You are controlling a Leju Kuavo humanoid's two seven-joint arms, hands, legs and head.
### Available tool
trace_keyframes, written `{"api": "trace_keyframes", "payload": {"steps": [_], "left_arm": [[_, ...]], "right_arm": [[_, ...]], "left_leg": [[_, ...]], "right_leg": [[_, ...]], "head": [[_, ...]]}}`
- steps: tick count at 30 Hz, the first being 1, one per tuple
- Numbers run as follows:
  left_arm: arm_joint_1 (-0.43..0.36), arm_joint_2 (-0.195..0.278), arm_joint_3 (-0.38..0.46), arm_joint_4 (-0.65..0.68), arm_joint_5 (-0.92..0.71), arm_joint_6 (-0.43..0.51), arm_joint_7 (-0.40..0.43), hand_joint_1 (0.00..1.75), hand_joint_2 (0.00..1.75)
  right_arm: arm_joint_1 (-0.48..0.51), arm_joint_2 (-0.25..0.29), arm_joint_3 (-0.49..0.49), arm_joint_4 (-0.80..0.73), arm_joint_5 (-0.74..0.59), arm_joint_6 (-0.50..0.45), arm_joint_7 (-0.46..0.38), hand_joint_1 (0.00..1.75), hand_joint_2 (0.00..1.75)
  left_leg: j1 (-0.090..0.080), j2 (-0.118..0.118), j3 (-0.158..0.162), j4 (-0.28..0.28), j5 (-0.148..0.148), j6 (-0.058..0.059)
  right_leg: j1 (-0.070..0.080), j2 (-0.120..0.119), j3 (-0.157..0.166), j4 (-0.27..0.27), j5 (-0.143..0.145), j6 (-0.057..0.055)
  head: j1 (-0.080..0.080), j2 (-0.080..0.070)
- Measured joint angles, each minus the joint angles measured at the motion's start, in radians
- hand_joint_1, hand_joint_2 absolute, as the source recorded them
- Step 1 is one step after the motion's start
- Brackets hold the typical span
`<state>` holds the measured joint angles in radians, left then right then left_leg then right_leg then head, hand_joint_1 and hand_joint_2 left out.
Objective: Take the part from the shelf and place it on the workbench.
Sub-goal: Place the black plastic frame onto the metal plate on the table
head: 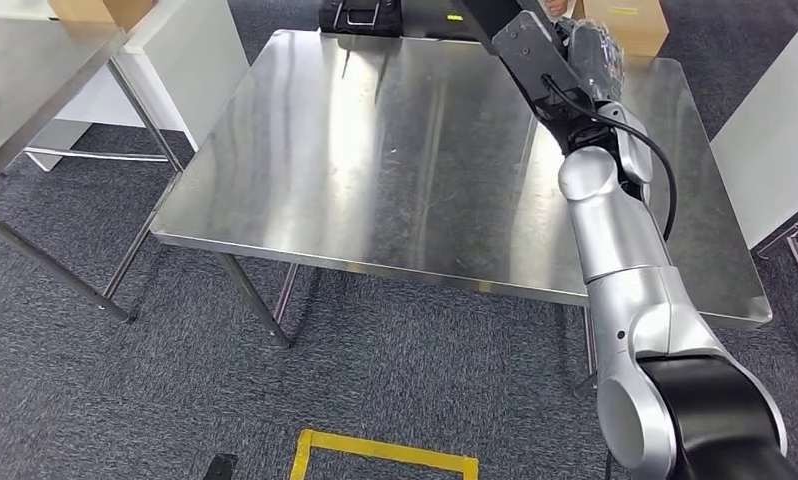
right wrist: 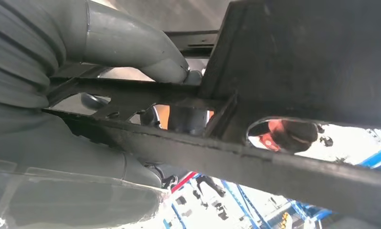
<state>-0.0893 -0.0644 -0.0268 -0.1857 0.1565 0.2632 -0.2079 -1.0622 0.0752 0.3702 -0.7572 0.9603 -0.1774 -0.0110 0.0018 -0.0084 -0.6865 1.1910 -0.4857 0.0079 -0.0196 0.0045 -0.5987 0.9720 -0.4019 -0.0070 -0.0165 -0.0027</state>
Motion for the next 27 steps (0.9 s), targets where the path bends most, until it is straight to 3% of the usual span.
{"api": "trace_keyframes", "payload": {"steps": [2,3,4,6,7,9,12,14,17,18,19,21,22,23,25,27], "left_arm": [[0.001,0.000,0.000,0.000,-0.001,0.000,0.001,0.00,1.75],[0.001,0.000,0.000,0.000,-0.002,0.000,0.001,0.00,1.75],[0.001,0.000,0.000,0.000,-0.004,0.000,0.002,0.00,1.75],[0.001,0.001,-0.001,0.000,-0.007,0.000,0.003,0.00,1.75],[0.001,0.001,-0.001,0.000,-0.008,0.000,0.004,0.00,1.75],[0.000,0.002,-0.002,0.000,-0.010,-0.001,0.006,0.00,1.75],[-0.001,0.001,-0.002,0.000,-0.010,-0.001,0.007,0.00,1.75],[-0.002,0.002,-0.002,0.000,-0.009,0.000,0.007,0.00,1.75],[-0.003,0.003,-0.001,0.000,-0.008,-0.001,0.006,0.00,1.75],[-0.002,0.002,-0.001,0.000,-0.007,-0.002,0.006,0.00,1.75],[-0.001,0.001,-0.001,0.000,-0.007,-0.003,0.006,0.00,1.75],[0.000,0.000,-0.001,0.000,-0.007,-0.003,0.006,0.00,1.75],[0.000,0.000,-0.001,0.000,-0.007,-0.003,0.006,0.00,1.75],[0.000,0.000,-0.001,0.000,-0.007,-0.003,0.006,0.00,1.75],[0.000,0.000,-0.001,0.000,-0.008,-0.003,0.006,0.00,1.75],[0.001,0.001,-0.001,0.000,-0.008,-0.003,0.005,0.00,1.75]], "right_arm": [[0.002,0.000,0.000,0.000,0.003,0.000,0.003,1.75,1.75],[0.003,-0.001,0.000,0.000,0.006,0.000,0.005,1.75,1.75],[0.004,-0.001,0.000,0.000,0.011,0.000,0.009,1.75,1.75],[0.004,-0.002,0.000,0.000,0.021,0.000,0.016,1.75,1.75],[0.003,-0.003,0.000,0.000,0.026,0.000,0.019,1.75,1.75],[0.001,-0.006,0.000,0.000,0.033,-0.001,0.022,1.75,1.75],[-0.003,-0.011,0.000,0.000,0.041,-0.001,0.026,1.75,1.75],[-0.008,-0.015,0.000,0.000,0.047,-0.001,0.029,1.75,1.75],[-0.008,-0.022,0.001,0.005,0.057,-0.001,0.034,1.75,1.75],[-0.004,-0.024,0.001,0.008,0.061,-0.001,0.037,1.75,1.75],[-0.001,-0.027,0.000,0.013,0.066,-0.001,0.039,1.75,1.75],[0.002,-0.032,0.000,0.019,0.074,-0.002,0.042,1.75,1.75],[0.001,-0.034,0.000,0.022,0.076,-0.003,0.042,1.75,1.75],[0.001,-0.036,0.000,0.024,0.078,-0.004,0.042,1.75,1.75],[0.000,-0.038,0.000,0.028,0.080,-0.006,0.043,1.75,1.75],[0.000,-0.040,0.000,0.029,0.082,-0.008,0.045,1.75,1.75]], "left_leg": [[0.006,0.001,-0.071,0.085,-0.044,-0.008],[0.007,0.001,-0.085,0.083,-0.045,-0.009],[0.008,0.002,-0.080,0.045,-0.023,-0.007],[0.008,0.004,-0.029,-0.097,0.071,0.002],[0.006,0.005,-0.004,-0.158,0.102,0.008],[0.000,0.005,0.024,-0.213,0.123,0.020],[-0.002,0.004,0.046,-0.219,0.115,0.040],[-0.001,0.004,0.057,-0.220,0.112,0.051],[-0.004,0.001,0.066,-0.219,0.098,0.059],[-0.006,-0.001,0.072,-0.218,0.092,0.059],[-0.007,-0.004,0.080,-0.218,0.086,0.059],[-0.010,-0.008,0.101,-0.216,0.070,0.056],[-0.012,-0.009,0.110,-0.215,0.062,0.052],[-0.012,-0.010,0.115,-0.215,0.055,0.047],[-0.012,-0.010,0.123,-0.210,0.051,0.036],[-0.011,-0.009,0.121,-0.190,0.046,0.027]], "right_leg": [[0.001,0.003,0.015,0.000,-0.014,-0.003],[0.002,0.004,0.024,0.001,-0.022,-0.002],[0.002,0.005,0.035,0.001,-0.030,0.000],[0.002,0.006,0.059,0.001,-0.048,0.005],[0.004,0.007,0.068,-0.001,-0.056,0.010],[0.008,0.008,0.078,-0.001,-0.065,0.022],[0.013,0.008,0.078,0.020,-0.074,0.040],[0.011,0.006,0.033,0.098,-0.098,0.040],[0.010,0.005,-0.088,0.277,-0.154,0.039],[0.010,0.005,-0.109,0.292,-0.154,0.043],[0.010,0.005,-0.109,0.267,-0.134,0.049],[0.010,0.004,-0.064,0.126,-0.052,0.059],[0.013,0.002,-0.042,0.059,-0.023,0.056],[0.017,0.000,-0.024,0.014,-0.007,0.048],[0.024,-0.002,-0.011,-0.008,-0.007,0.023],[0.015,-0.002,0.009,-0.015,0.000,0.007]], "head": [[0.000,0.000],[0.000,0.000],[0.000,0.000],[0.000,0.000],[0.000,0.000],[0.001,0.000],[0.002,0.000],[0.003,0.000],[0.004,0.000],[0.005,0.000],[0.005,0.000],[0.006,0.000],[0.006,0.000],[0.005,0.000],[0.005,0.000],[0.005,0.000]]}}
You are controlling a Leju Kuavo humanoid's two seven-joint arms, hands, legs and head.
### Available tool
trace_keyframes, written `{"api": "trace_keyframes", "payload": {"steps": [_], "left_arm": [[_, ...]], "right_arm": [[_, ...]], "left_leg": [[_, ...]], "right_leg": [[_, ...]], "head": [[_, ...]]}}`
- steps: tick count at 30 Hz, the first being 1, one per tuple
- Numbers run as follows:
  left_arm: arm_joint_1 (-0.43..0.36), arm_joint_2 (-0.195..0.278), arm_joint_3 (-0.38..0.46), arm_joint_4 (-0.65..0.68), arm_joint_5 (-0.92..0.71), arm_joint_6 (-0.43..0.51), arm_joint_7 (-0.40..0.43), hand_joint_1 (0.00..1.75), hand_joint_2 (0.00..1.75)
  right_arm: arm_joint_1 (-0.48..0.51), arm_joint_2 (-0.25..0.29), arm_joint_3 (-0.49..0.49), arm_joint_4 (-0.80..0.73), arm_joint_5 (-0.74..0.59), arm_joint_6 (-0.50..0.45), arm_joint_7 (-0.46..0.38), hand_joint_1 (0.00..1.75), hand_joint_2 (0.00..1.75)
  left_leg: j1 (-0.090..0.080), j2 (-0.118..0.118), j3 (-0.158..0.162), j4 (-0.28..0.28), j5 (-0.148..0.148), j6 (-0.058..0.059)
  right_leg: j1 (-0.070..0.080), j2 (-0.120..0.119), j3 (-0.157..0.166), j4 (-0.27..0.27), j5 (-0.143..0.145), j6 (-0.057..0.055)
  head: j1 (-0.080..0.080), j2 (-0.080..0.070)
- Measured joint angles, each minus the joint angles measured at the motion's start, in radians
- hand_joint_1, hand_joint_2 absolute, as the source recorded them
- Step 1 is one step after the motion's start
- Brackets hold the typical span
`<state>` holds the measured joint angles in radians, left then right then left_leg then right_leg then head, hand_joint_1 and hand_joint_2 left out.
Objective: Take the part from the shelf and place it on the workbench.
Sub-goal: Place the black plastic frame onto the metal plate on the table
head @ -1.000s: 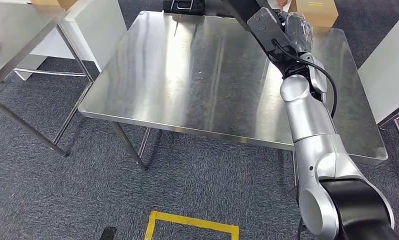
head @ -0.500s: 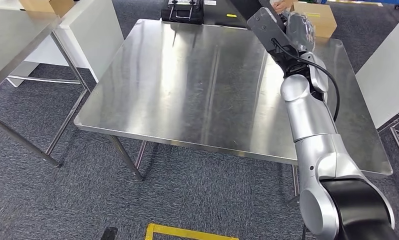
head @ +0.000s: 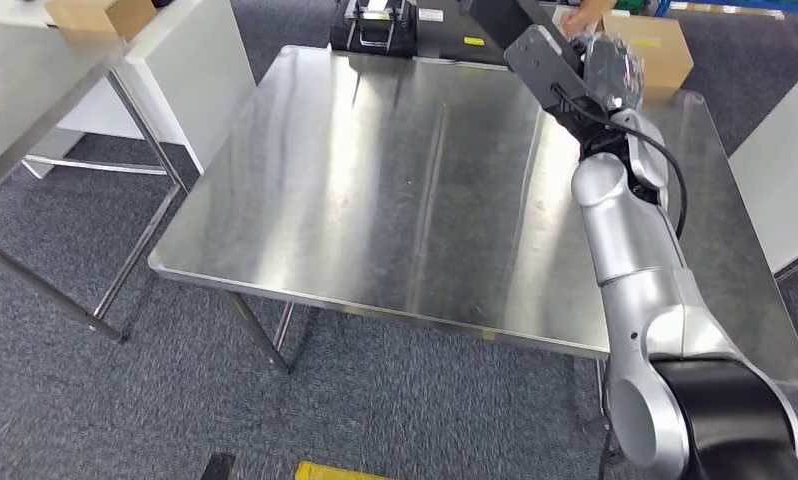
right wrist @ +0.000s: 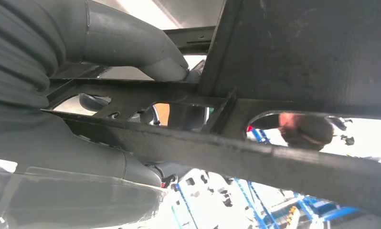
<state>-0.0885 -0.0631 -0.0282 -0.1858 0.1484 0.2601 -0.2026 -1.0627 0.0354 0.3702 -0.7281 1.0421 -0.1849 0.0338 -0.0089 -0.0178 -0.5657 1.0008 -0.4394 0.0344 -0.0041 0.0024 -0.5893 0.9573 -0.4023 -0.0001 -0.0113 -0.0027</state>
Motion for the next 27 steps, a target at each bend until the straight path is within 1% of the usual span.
{"api": "trace_keyframes", "payload": {"steps": [1,2,4,5,6,7,8,9,10,11,12,13,14,16,18,20,22,25,27], "left_arm": [[0.000,0.000,0.000,0.000,0.000,0.000,0.000,0.00,1.75],[0.000,0.001,0.000,0.000,0.000,0.000,-0.001,0.00,1.75],[-0.001,0.000,0.000,0.000,0.000,0.000,-0.002,0.00,1.75],[-0.001,0.000,0.000,0.000,0.000,0.000,-0.002,0.00,1.75],[0.000,0.001,0.000,0.000,-0.001,0.000,-0.002,0.00,1.75],[0.000,0.001,0.000,0.000,-0.001,0.000,-0.002,0.00,1.75],[0.001,0.002,0.000,0.000,-0.003,-0.001,-0.002,0.00,1.75],[0.001,0.003,0.000,0.000,-0.005,-0.003,-0.001,0.00,1.75],[0.000,0.004,0.000,0.000,-0.007,-0.005,-0.001,0.00,1.75],[0.000,0.005,0.000,0.000,-0.009,-0.007,-0.001,0.00,1.75],[0.000,0.006,0.000,0.000,-0.011,-0.009,0.000,0.00,1.75],[0.000,0.006,0.000,0.000,-0.012,-0.012,0.000,0.00,1.75],[0.000,0.006,0.000,0.000,-0.014,-0.015,0.001,0.00,1.75],[-0.002,0.004,0.000,0.000,-0.025,-0.013,0.001,0.00,1.75],[-0.005,0.003,0.000,0.000,-0.043,0.001,0.003,0.00,1.75],[-0.006,0.004,-0.001,0.000,-0.059,0.015,0.014,0.00,1.75],[-0.006,0.003,0.000,0.000,-0.056,0.006,0.029,0.00,1.75],[-0.006,0.003,0.002,0.000,-0.030,-0.024,0.046,0.00,1.75],[-0.005,0.005,0.003,0.000,-0.024,-0.027,0.053,0.00,1.75]], "right_arm": [[-0.001,0.000,0.000,0.001,0.001,-0.001,0.001,1.75,1.75],[-0.003,0.000,0.000,0.001,0.001,-0.002,0.002,1.75,1.75],[-0.006,0.001,0.000,0.002,0.002,-0.002,0.003,1.75,1.75],[-0.004,0.001,0.000,0.003,0.005,-0.002,0.005,1.75,1.75],[-0.002,0.000,0.000,0.005,0.012,-0.001,0.009,1.75,1.75],[0.001,0.000,0.000,0.008,0.025,0.001,0.016,1.75,1.75],[0.003,-0.001,0.000,0.012,0.046,0.002,0.026,1.75,1.75],[0.005,-0.002,0.002,0.018,0.072,0.003,0.040,1.75,1.75],[0.005,-0.004,0.004,0.029,0.101,0.000,0.056,1.75,1.75],[0.006,-0.008,0.007,0.043,0.133,-0.006,0.074,1.75,1.75],[0.007,-0.013,0.010,0.060,0.164,-0.014,0.093,1.75,1.75],[0.009,-0.019,0.013,0.078,0.196,-0.022,0.113,1.75,1.75],[0.012,-0.027,0.018,0.095,0.228,-0.028,0.134,1.75,1.75],[0.019,-0.047,0.028,0.125,0.289,-0.034,0.173,1.75,1.75],[0.032,-0.074,0.037,0.149,0.344,-0.036,0.208,1.75,1.75],[0.048,-0.103,0.042,0.169,0.385,-0.037,0.230,1.75,1.75],[0.064,-0.127,0.043,0.189,0.415,-0.037,0.239,1.75,1.75],[0.088,-0.146,0.044,0.217,0.444,-0.037,0.249,1.75,1.75],[0.106,-0.151,0.044,0.235,0.460,-0.037,0.261,1.75,1.75]], "left_leg": [[0.001,0.001,-0.014,0.030,-0.008,-0.005],[0.003,0.002,-0.040,0.077,-0.022,-0.011],[0.010,0.004,-0.123,0.212,-0.069,-0.024],[0.014,0.006,-0.165,0.269,-0.092,-0.029],[0.017,0.007,-0.194,0.296,-0.100,-0.032],[0.019,0.010,-0.204,0.286,-0.088,-0.034],[0.021,0.012,-0.193,0.237,-0.054,-0.033],[0.022,0.014,-0.166,0.164,-0.005,-0.030],[0.021,0.015,-0.137,0.087,0.036,-0.026],[0.020,0.015,-0.111,0.029,0.062,-0.021],[0.018,0.015,-0.095,-0.005,0.076,-0.015],[0.016,0.014,-0.088,-0.018,0.077,-0.010],[0.016,0.013,-0.085,-0.018,0.078,-0.006],[0.012,0.010,-0.085,-0.021,0.085,-0.005],[0.007,0.004,-0.086,-0.022,0.084,-0.002],[0.004,-0.002,-0.086,-0.021,0.080,0.004],[0.001,-0.004,-0.087,-0.022,0.075,0.010],[-0.003,-0.004,-0.087,-0.021,0.073,0.014],[-0.006,-0.003,-0.087,-0.021,0.072,0.016]], "right_leg": [[-0.005,0.000,0.010,-0.003,-0.001,-0.006],[-0.010,0.000,0.020,-0.004,-0.003,-0.011],[-0.011,0.001,0.030,-0.005,-0.012,-0.016],[-0.011,0.001,0.034,-0.005,-0.017,-0.016],[-0.011,0.003,0.040,-0.005,-0.023,-0.015],[-0.011,0.004,0.047,-0.005,-0.030,-0.012],[-0.012,0.004,0.056,-0.005,-0.037,-0.009],[-0.012,0.005,0.066,-0.005,-0.045,-0.006],[-0.010,0.005,0.075,-0.004,-0.053,-0.001],[-0.008,0.006,0.081,-0.003,-0.059,0.004],[-0.004,0.006,0.083,-0.002,-0.066,0.010],[-0.001,0.007,0.084,-0.002,-0.070,0.016],[0.002,0.007,0.084,-0.001,-0.073,0.020],[0.004,0.005,0.086,-0.001,-0.075,0.024],[0.003,0.001,0.087,-0.005,-0.075,0.022],[0.001,-0.003,0.088,-0.013,-0.079,0.016],[0.000,-0.005,0.088,-0.018,-0.083,0.011],[-0.004,-0.004,0.088,-0.019,-0.084,0.014],[-0.006,-0.004,0.087,-0.020,-0.084,0.019]], "head": [[-0.001,0.000],[-0.002,0.000],[-0.003,0.000],[-0.002,0.000],[-0.002,0.000],[-0.002,0.000],[-0.002,0.000],[-0.003,0.000],[-0.003,0.000],[-0.002,0.000],[-0.001,0.000],[0.000,0.000],[0.001,0.000],[0.001,0.000],[0.002,0.000],[0.003,0.000],[0.004,0.000],[0.003,0.000],[0.003,0.000]]}}
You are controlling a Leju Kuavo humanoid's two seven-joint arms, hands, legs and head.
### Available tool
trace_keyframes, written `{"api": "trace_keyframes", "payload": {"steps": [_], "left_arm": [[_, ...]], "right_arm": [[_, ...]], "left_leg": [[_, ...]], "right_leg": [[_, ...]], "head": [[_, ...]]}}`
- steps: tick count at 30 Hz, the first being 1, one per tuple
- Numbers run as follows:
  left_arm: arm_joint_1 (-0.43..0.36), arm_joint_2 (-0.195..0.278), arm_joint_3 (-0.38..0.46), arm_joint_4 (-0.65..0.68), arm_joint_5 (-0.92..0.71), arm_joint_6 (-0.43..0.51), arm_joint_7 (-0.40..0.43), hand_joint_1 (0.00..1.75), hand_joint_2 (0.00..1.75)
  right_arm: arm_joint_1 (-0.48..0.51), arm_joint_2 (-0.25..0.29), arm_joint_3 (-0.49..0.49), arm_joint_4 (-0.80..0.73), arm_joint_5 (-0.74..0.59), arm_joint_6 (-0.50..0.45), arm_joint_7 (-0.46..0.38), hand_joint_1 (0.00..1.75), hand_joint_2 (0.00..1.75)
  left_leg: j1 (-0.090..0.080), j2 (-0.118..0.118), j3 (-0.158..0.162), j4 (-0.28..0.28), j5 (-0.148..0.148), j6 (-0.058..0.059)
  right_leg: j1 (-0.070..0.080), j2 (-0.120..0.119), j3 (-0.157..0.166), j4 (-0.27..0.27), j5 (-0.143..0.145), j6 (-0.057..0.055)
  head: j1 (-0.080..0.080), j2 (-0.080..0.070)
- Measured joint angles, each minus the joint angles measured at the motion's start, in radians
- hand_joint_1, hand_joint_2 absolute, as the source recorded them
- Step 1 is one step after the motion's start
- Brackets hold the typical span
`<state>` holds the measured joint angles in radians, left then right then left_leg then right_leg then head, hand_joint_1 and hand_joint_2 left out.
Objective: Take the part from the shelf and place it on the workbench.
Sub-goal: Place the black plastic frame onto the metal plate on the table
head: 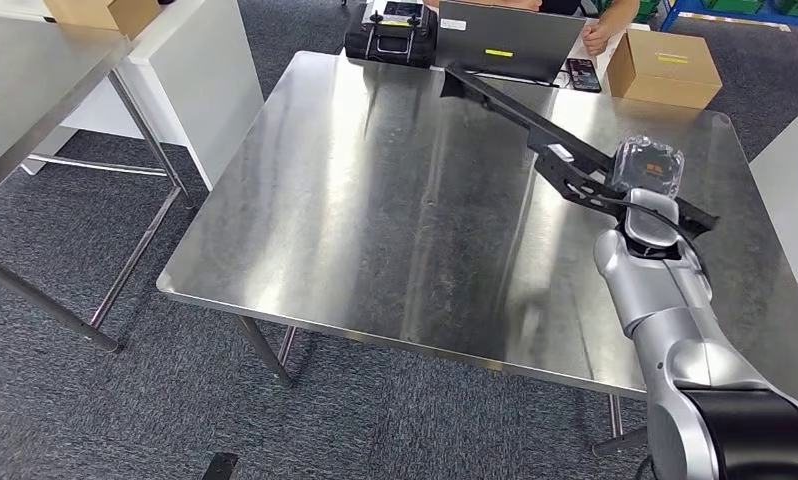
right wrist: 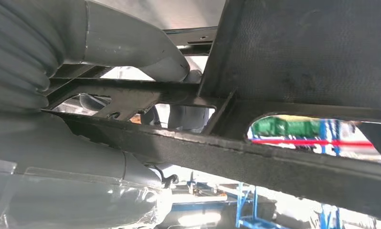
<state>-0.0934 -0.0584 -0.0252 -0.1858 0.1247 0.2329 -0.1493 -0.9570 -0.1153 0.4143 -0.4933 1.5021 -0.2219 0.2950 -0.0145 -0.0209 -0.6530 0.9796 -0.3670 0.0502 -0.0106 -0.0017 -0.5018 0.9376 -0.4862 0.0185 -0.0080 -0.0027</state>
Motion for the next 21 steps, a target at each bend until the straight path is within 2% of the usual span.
{"api": "trace_keyframes", "payload": {"steps": [4,10,14,15,19,21], "left_arm": [[0.004,0.004,0.002,0.000,0.002,-0.004,-0.002,0.00,1.75],[0.005,0.005,0.002,0.000,0.002,-0.006,-0.005,0.00,1.75],[0.007,0.007,0.002,0.000,-0.001,-0.004,-0.008,0.00,1.75],[0.007,0.007,0.002,0.000,-0.001,-0.003,-0.008,0.00,1.75],[0.008,0.007,0.002,0.000,-0.002,-0.015,0.003,0.00,0.00],[0.009,0.007,0.002,0.000,-0.008,-0.028,0.023,0.00,0.00]], "right_arm": [[0.029,0.000,0.000,0.035,0.022,0.000,0.029,1.75,1.75],[0.043,0.001,0.000,0.050,0.025,0.000,0.036,1.75,1.75],[0.072,0.004,0.000,0.083,0.031,0.000,0.041,0.00,0.00],[0.076,0.005,0.000,0.086,0.033,0.000,0.042,0.00,0.00],[0.089,0.012,0.000,0.099,0.038,-0.002,0.049,0.00,0.00],[0.092,0.014,0.000,0.105,0.045,-0.003,0.050,0.00,0.00]], "left_leg": [[-0.002,0.000,0.000,0.000,0.001,0.002],[-0.001,0.000,0.000,0.000,0.001,0.002],[0.003,0.000,0.001,0.000,0.001,0.001],[0.004,0.000,0.001,0.000,0.001,0.001],[0.006,0.000,0.001,0.000,0.001,0.001],[0.007,0.000,0.002,0.000,0.000,0.000]], "right_leg": [[-0.002,0.000,0.000,-0.001,0.001,0.019],[-0.002,0.000,0.002,-0.001,0.001,0.020],[-0.002,0.000,0.008,0.000,0.001,0.021],[-0.002,0.000,0.007,0.000,0.001,0.021],[0.000,0.000,0.007,0.000,0.001,0.020],[0.001,0.000,0.006,0.000,0.001,0.020]], "head": [[0.000,0.000],[0.000,0.000],[0.000,0.000],[-0.001,0.000],[0.000,0.000],[0.000,0.000]]}}
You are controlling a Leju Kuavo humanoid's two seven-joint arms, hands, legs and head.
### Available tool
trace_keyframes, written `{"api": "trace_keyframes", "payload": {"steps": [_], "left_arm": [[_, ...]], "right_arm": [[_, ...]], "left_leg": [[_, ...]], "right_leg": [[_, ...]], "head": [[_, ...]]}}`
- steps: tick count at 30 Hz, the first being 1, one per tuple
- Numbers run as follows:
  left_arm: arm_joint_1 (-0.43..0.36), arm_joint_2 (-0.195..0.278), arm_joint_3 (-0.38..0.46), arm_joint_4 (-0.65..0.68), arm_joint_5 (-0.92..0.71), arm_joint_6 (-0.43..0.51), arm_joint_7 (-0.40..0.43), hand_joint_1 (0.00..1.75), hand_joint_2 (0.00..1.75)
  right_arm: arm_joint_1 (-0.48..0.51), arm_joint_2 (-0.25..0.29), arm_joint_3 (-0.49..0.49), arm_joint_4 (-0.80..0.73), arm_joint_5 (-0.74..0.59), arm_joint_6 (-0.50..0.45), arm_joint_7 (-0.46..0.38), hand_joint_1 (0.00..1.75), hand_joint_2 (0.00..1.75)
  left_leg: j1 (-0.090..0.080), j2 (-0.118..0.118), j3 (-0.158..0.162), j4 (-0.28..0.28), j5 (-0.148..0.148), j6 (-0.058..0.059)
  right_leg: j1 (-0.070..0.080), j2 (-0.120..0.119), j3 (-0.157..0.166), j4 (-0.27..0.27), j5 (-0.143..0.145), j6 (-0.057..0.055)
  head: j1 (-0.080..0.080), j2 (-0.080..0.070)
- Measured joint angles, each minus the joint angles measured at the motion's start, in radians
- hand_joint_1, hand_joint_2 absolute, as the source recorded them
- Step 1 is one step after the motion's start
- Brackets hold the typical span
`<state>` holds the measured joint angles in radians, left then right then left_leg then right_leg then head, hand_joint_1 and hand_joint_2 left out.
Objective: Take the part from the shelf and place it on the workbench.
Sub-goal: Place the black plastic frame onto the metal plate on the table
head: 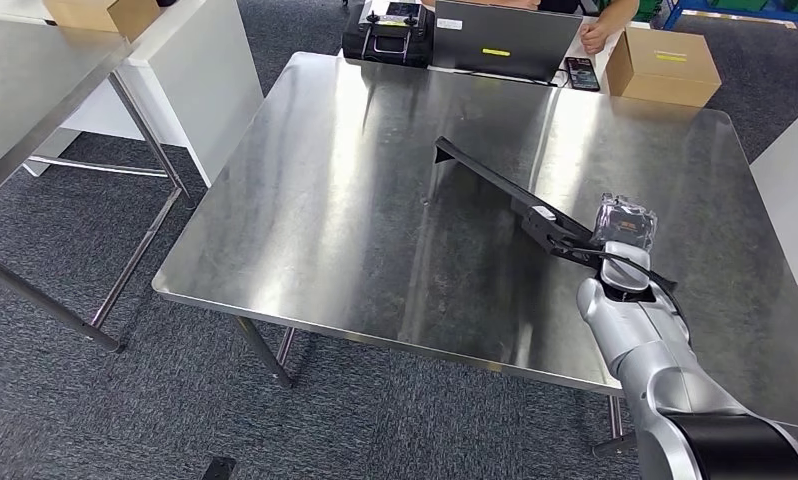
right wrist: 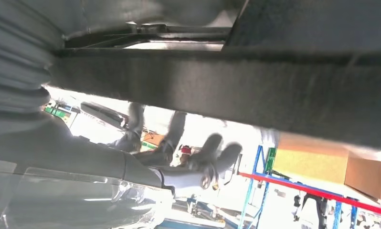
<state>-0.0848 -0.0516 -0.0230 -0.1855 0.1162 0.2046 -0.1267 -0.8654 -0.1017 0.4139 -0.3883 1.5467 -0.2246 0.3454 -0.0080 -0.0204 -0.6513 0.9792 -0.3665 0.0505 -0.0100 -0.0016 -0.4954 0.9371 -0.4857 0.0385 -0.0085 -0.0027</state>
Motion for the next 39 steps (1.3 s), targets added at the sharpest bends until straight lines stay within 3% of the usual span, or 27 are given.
{"api": "trace_keyframes", "payload": {"steps": [12,19,22,25,29,33,39], "left_arm": [[0.000,-0.001,-0.001,0.000,-0.023,-0.021,0.044,0.00,0.00],[0.000,-0.001,-0.002,0.000,-0.045,-0.037,0.056,0.00,0.00],[0.000,-0.001,-0.002,0.000,-0.050,-0.040,0.054,0.00,0.00],[0.000,-0.002,-0.002,0.000,-0.055,-0.043,0.041,0.00,0.00],[0.002,-0.004,-0.002,0.000,-0.061,-0.040,0.032,0.00,0.00],[0.013,-0.004,-0.001,0.000,-0.055,-0.029,0.020,0.00,0.00],[0.034,-0.004,0.016,0.002,-0.041,-0.008,0.002,0.00,0.00]], "right_arm": [[0.025,0.000,-0.031,0.008,0.001,-0.016,-0.011,0.00,0.00],[0.030,0.007,-0.106,0.002,-0.075,-0.004,-0.142,0.00,0.00],[0.040,0.017,-0.135,-0.030,-0.086,-0.088,-0.206,0.00,0.00],[0.087,0.035,-0.160,-0.157,-0.091,-0.251,-0.275,0.00,0.00],[0.162,0.055,-0.182,-0.363,-0.107,-0.326,-0.311,0.00,0.00],[0.290,0.072,-0.203,-0.641,-0.208,-0.451,-0.408,0.00,0.00],[0.494,0.125,-0.261,-1.100,-0.305,-0.476,-0.591,0.00,0.00]], "left_leg": [[0.000,0.000,0.002,0.000,-0.001,-0.002],[0.000,0.000,0.002,0.000,-0.001,-0.002],[0.001,0.000,0.002,0.000,-0.001,-0.002],[0.001,0.000,0.002,0.000,-0.002,-0.002],[0.001,-0.001,0.004,0.000,-0.003,-0.004],[0.001,-0.001,0.005,0.000,-0.005,-0.006],[0.001,0.000,0.007,0.000,-0.010,-0.008]], "right_leg": [[0.000,0.000,-0.005,0.000,-0.003,0.000],[0.000,0.000,0.004,0.000,-0.002,0.001],[0.001,0.000,0.004,0.000,-0.002,0.001],[0.001,0.000,0.004,0.000,-0.003,0.000],[0.001,-0.001,-0.001,0.000,-0.005,-0.001],[0.001,-0.001,-0.002,0.000,-0.006,-0.002],[0.000,0.000,0.000,0.000,-0.010,-0.002]], "head": [[0.000,0.000],[0.000,0.000],[0.000,0.000],[0.000,0.000],[0.000,0.000],[0.000,0.000],[0.000,0.000]]}}
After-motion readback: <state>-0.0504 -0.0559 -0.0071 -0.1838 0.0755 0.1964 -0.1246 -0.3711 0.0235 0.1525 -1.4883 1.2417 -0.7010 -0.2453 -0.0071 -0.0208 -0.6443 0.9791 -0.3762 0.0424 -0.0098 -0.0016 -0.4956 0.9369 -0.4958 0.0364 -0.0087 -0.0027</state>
